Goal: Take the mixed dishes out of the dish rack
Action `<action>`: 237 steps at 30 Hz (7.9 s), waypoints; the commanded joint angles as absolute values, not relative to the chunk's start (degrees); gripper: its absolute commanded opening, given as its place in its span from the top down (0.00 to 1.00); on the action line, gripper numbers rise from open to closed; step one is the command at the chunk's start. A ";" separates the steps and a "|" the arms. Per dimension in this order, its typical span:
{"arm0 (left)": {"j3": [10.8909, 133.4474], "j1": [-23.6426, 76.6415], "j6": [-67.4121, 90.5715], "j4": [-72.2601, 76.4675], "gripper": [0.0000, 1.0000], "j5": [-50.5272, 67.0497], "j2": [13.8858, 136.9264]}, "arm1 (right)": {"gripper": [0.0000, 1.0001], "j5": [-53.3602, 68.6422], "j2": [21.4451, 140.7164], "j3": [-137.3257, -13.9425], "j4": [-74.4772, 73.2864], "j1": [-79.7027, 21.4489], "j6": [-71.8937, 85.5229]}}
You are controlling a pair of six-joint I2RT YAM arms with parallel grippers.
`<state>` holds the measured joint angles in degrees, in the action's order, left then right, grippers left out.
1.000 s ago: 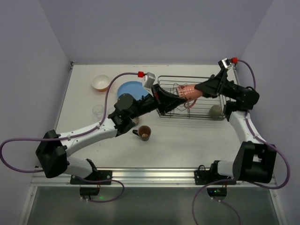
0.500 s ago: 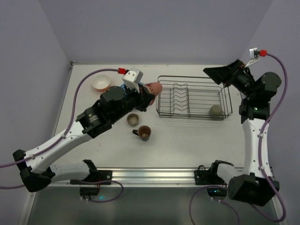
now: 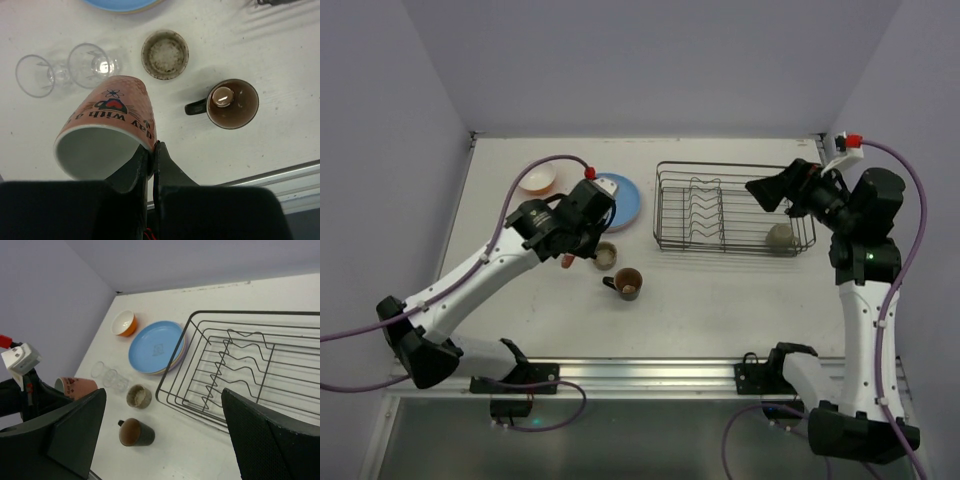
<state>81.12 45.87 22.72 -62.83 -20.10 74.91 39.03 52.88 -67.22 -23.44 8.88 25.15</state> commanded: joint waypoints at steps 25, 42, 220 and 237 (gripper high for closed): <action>63.28 37.53 16.70 -54.23 0.99 3.25 84.55 | 0.01 41.04 47.37 -67.76 -27.86 6.42 16.61; 66.17 37.44 16.87 -54.58 0.50 0.36 86.05 | 0.01 38.68 48.25 -66.80 -27.95 5.54 15.56; 56.42 58.97 6.60 40.71 1.00 23.92 68.65 | 0.01 63.73 47.64 -59.32 -0.03 -9.32 49.79; 71.62 50.91 17.38 -28.61 1.00 -24.62 64.76 | 0.01 38.76 43.07 -62.40 -20.74 -9.05 29.88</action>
